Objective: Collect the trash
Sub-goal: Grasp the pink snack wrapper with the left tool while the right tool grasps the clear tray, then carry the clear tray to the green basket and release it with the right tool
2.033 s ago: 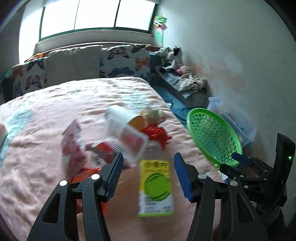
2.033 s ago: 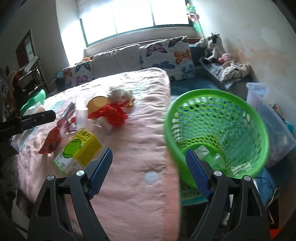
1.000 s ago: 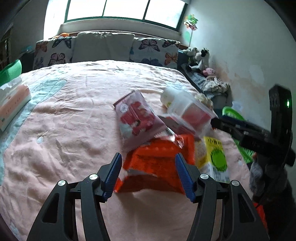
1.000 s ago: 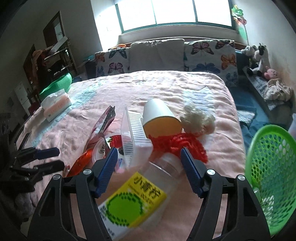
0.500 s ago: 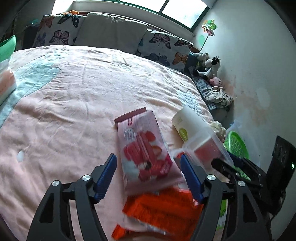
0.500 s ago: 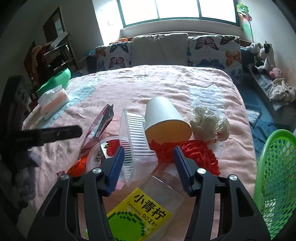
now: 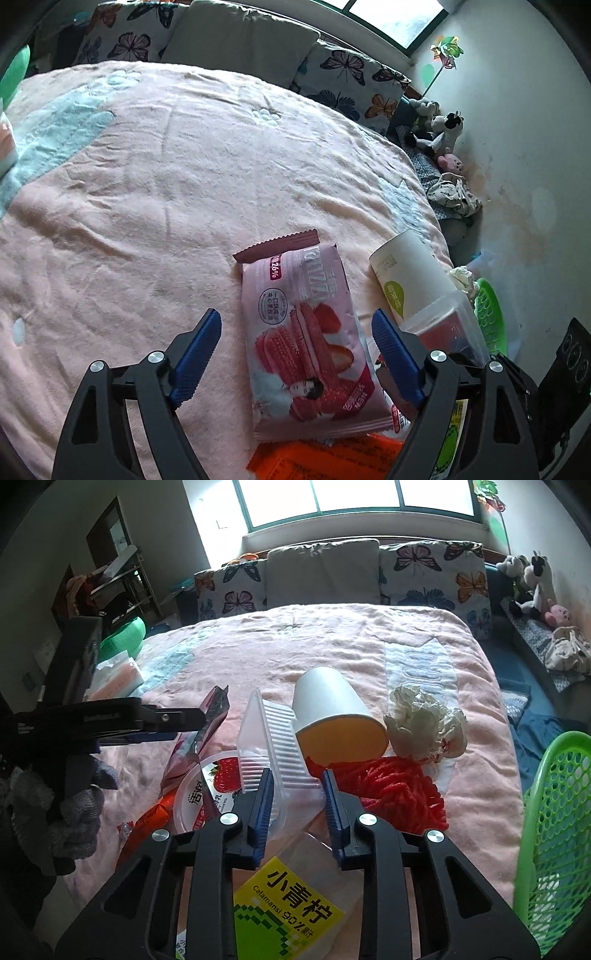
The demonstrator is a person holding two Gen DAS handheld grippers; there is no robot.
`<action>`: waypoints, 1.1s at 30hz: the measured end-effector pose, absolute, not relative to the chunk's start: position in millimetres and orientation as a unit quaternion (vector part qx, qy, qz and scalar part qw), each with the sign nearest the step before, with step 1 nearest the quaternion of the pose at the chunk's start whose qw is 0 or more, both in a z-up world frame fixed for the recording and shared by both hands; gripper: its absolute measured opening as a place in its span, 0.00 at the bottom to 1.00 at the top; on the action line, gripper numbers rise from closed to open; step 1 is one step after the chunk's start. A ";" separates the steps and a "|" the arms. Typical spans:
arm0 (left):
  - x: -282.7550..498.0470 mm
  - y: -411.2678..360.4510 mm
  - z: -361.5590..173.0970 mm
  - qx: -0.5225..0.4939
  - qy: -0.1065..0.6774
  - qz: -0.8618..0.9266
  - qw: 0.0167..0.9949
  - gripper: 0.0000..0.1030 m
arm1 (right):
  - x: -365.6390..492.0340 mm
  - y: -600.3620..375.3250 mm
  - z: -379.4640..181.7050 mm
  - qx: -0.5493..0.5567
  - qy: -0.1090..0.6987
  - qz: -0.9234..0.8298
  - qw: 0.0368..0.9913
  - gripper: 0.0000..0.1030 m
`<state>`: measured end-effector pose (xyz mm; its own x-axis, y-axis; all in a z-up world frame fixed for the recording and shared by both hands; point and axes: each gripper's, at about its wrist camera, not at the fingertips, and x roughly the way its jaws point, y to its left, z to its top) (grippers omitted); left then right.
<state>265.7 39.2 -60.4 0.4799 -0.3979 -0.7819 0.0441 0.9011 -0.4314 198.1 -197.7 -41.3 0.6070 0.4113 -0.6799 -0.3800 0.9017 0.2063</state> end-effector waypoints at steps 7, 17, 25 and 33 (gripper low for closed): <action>266.9 34.0 -61.7 -0.178 0.490 -0.150 0.840 0.69 | 197.4 -200.1 -39.1 0.021 0.383 0.217 0.898 0.26; 261.4 29.6 -55.9 -0.163 0.481 -0.159 0.847 0.51 | 193.6 -200.0 -35.8 0.021 0.381 0.215 0.899 0.26; 250.8 29.8 -44.7 -0.146 0.464 -0.161 0.859 0.38 | 190.3 -199.2 -34.9 0.023 0.380 0.216 0.899 0.26; 236.9 36.3 -24.7 -0.152 0.442 -0.168 0.868 0.34 | 182.7 -201.0 -28.4 0.028 0.366 0.213 0.905 0.26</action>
<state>236.9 36.3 -24.7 0.5534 -0.4257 -0.7159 0.1579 0.8976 -0.4116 182.7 -201.1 -28.4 0.6412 0.4065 -0.6509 -0.3652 0.9076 0.2071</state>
